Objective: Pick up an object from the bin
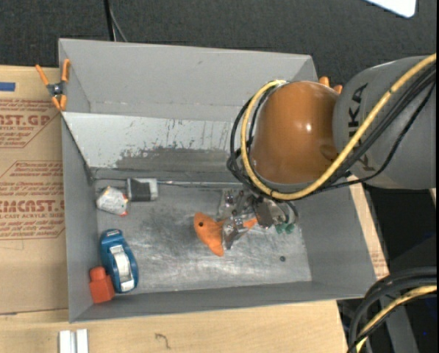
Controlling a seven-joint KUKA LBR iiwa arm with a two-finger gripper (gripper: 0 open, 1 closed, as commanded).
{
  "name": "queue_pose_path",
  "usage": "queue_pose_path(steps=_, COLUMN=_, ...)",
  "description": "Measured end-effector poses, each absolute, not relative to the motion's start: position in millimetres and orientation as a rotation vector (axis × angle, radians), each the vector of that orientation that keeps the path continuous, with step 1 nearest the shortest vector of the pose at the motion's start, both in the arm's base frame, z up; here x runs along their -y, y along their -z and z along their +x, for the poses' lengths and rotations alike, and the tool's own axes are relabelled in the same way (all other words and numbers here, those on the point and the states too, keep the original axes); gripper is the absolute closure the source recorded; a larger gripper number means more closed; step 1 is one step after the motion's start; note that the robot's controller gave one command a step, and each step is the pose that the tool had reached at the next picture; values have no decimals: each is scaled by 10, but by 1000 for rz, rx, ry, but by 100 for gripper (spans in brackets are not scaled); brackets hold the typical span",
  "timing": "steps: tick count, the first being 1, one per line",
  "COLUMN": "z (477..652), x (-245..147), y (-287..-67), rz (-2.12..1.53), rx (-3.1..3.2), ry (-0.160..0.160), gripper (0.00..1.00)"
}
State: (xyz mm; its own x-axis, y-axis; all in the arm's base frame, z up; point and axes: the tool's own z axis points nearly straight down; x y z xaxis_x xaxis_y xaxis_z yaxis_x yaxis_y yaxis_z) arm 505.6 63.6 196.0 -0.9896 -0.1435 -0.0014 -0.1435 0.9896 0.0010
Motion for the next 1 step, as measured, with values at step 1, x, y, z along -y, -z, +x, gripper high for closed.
queue_pose_path(steps=1, z=5035, x=-602, y=-2092, rz=-317, rx=-3130, ry=-1, gripper=100)
